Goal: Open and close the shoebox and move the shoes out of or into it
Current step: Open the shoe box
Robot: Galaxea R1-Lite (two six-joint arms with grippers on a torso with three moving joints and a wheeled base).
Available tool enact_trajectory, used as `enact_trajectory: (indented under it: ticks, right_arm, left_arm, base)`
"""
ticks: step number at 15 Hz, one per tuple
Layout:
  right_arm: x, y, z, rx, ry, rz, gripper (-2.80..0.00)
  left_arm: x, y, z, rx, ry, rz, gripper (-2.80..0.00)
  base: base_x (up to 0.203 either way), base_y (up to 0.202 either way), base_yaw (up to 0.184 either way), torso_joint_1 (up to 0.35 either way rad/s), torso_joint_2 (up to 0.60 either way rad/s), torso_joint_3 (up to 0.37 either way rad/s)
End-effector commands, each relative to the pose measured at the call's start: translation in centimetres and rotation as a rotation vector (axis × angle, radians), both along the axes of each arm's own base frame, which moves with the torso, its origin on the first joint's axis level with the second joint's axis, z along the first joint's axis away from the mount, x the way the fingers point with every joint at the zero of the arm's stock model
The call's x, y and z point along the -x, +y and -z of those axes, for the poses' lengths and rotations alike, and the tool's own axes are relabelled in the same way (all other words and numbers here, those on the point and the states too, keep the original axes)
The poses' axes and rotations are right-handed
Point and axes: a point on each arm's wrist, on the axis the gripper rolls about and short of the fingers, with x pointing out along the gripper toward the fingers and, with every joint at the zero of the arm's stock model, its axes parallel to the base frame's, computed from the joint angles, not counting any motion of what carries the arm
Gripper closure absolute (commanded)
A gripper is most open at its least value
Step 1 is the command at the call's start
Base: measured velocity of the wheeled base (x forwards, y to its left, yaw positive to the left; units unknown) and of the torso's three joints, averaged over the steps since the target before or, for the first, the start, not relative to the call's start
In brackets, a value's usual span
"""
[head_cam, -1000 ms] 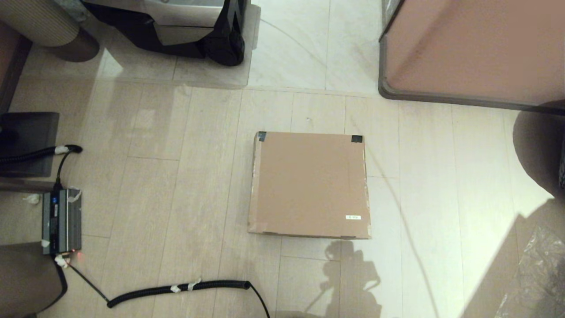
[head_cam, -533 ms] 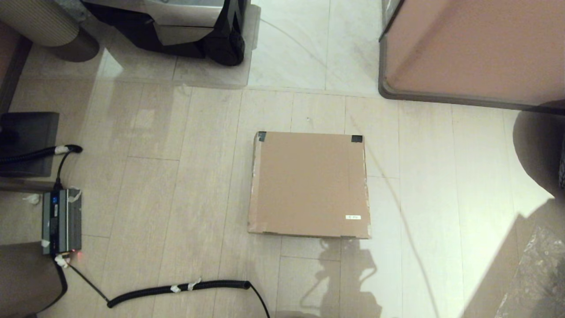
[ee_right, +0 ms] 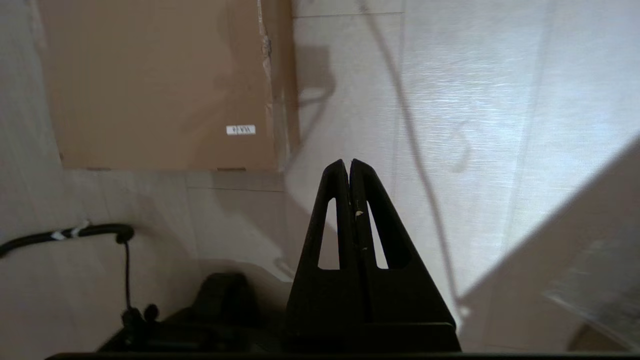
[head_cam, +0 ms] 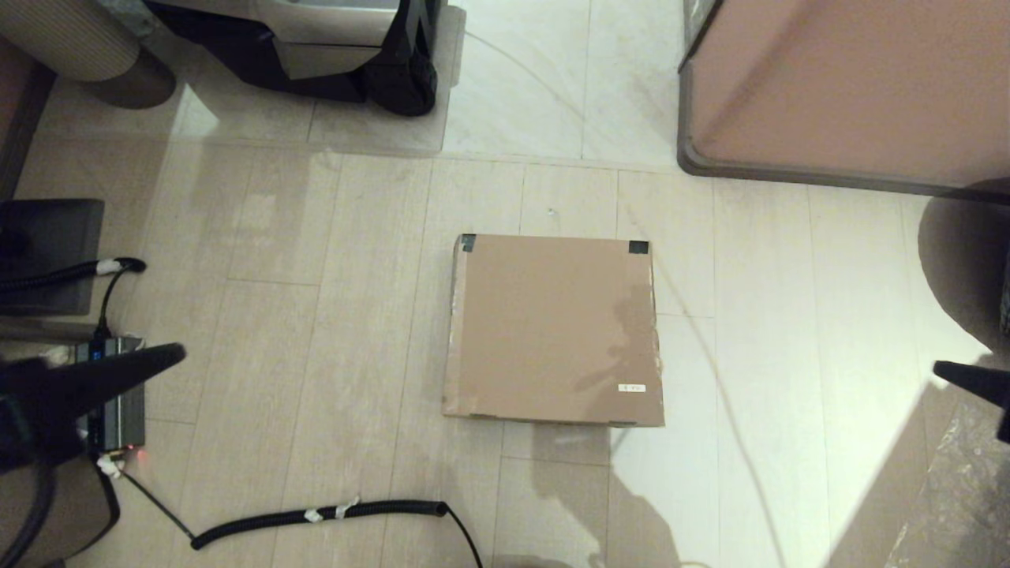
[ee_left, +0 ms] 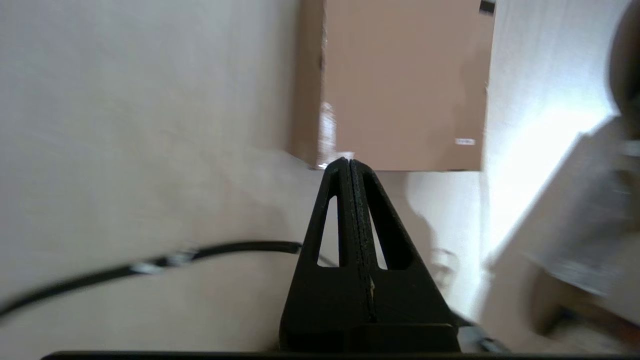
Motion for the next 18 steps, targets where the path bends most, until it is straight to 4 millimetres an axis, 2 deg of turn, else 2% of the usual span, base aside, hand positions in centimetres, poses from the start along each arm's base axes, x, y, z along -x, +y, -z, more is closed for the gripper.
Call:
enact_trajectory:
  ticks: [1, 2, 4, 6, 9, 11, 15, 18]
  right_arm:
    - [-10.0, 0.3, 4.3, -0.041, 0.195, -0.023, 0.00]
    - [-12.3, 0.4, 5.5, -0.068, 0.201, -0.053, 0.00]
    - [-15.5, 0.8, 8.4, -0.143, 0.238, -0.163, 0.00]
    - [-17.7, 1.1, 11.1, -0.192, 0.263, -0.247, 0.00]
    - [-21.3, 1.2, 15.8, -0.202, 0.220, -0.285, 0.00]
    - [-22.9, 1.5, 18.0, -0.205, 0.201, -0.298, 0.00]
    - [-25.9, 2.9, 19.8, -0.201, 0.175, -0.337, 0.00]
    - [-27.3, 3.7, 21.3, -0.195, 0.178, -0.342, 0.00]
  left_arm:
    - [-8.6, -0.8, 3.9, 0.028, 0.246, 0.039, 0.00]
    - [-10.9, -1.1, 5.4, 0.048, 0.289, 0.059, 0.00]
    - [-14.5, -1.6, 8.7, 0.080, 0.359, 0.097, 0.00]
    - [-17.0, -2.3, 11.8, 0.092, 0.410, 0.127, 0.00]
    - [-20.1, -4.1, 16.3, 0.078, 0.439, 0.155, 0.00]
    - [-22.5, -5.3, 18.9, 0.050, 0.419, 0.127, 0.00]
    - [-26.6, -8.5, 21.3, 0.017, 0.334, 0.112, 0.00]
    - [-28.3, -9.8, 21.5, 0.008, 0.293, 0.086, 0.00]
  base:
    - [0.000, 0.000, 0.000, 0.000, 0.00, 0.000]
    - [0.000, 0.000, 0.000, 0.000, 0.00, 0.000]
    - [0.000, 0.000, 0.000, 0.000, 0.00, 0.000]
    - [0.000, 0.000, 0.000, 0.000, 0.00, 0.000]
    - [0.000, 0.000, 0.000, 0.000, 0.00, 0.000]
    - [0.000, 0.000, 0.000, 0.000, 0.00, 0.000]
    - [0.000, 0.000, 0.000, 0.000, 0.00, 0.000]
    - [0.000, 0.000, 0.000, 0.000, 0.00, 0.000]
